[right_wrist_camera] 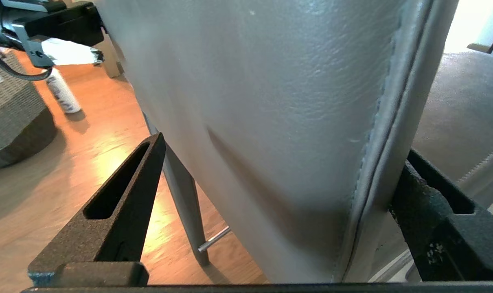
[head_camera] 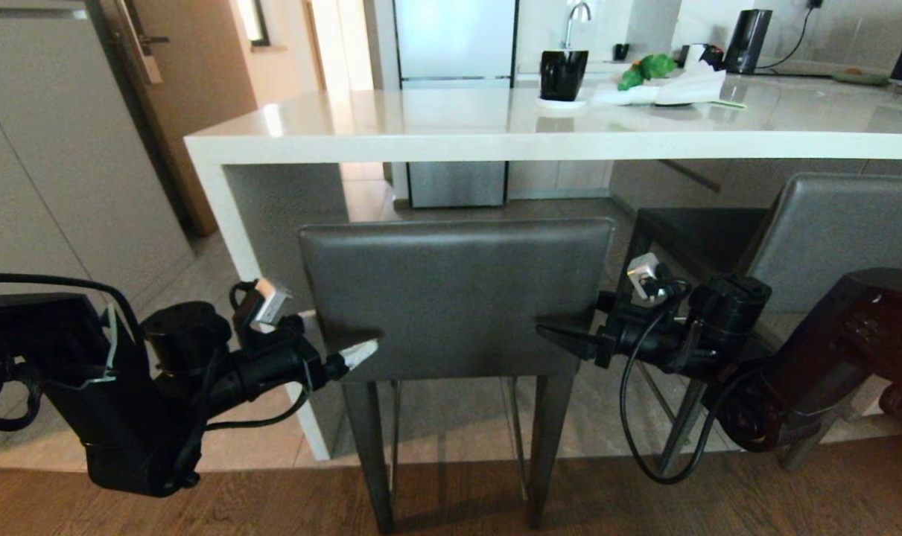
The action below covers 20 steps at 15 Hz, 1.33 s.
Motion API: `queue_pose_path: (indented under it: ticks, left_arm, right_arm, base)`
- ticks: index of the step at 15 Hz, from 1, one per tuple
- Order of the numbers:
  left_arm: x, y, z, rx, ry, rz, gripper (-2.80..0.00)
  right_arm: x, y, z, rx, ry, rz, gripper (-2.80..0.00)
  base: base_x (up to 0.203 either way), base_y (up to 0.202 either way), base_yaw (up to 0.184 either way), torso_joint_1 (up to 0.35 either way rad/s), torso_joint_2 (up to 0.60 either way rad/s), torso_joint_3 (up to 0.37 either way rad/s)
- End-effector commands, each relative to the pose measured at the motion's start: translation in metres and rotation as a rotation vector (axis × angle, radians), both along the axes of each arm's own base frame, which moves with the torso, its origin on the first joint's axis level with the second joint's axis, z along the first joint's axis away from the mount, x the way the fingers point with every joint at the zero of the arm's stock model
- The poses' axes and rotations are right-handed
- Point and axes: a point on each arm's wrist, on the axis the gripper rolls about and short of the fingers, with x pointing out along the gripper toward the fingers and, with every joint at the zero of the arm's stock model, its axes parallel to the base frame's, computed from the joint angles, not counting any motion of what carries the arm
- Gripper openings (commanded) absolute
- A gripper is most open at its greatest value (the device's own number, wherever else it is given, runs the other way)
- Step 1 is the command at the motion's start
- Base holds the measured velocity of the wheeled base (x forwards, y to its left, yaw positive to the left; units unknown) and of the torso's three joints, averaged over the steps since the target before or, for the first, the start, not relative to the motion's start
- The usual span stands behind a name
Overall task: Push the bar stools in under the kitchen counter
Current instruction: Pull the gray chair out from under the dining table
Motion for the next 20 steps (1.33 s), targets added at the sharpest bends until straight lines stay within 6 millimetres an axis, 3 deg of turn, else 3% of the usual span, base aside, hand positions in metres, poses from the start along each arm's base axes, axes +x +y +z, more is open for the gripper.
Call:
queue_pose_path:
  ticks: [1, 7, 20]
  left_arm:
    - [-0.007, -0.001, 0.004, -0.001, -0.005, -0.011, 0.00]
    - [-0.017, 0.002, 0.006, 0.004, 0.010, -0.010, 0.00]
    - [-0.018, -0.002, 0.006, 0.008, 0.005, -0.022, 0.00]
  right_arm:
    - [-0.002, 0.000, 0.006, 0.005, -0.023, 0.006, 0.00]
    - [-0.010, -0.002, 0.006, -0.001, -0.010, 0.006, 0.00]
    - [-0.011, -0.003, 0.002, -0.001, -0.008, 0.004, 0.00]
  base:
    - [-0.196, 0.000, 0.000, 0.004, 0.00, 0.001]
    - [-0.195, 0.000, -0.002, 0.002, 0.00, 0.001]
    - [-0.195, 0.000, -0.001, 0.003, 0.00, 0.002]
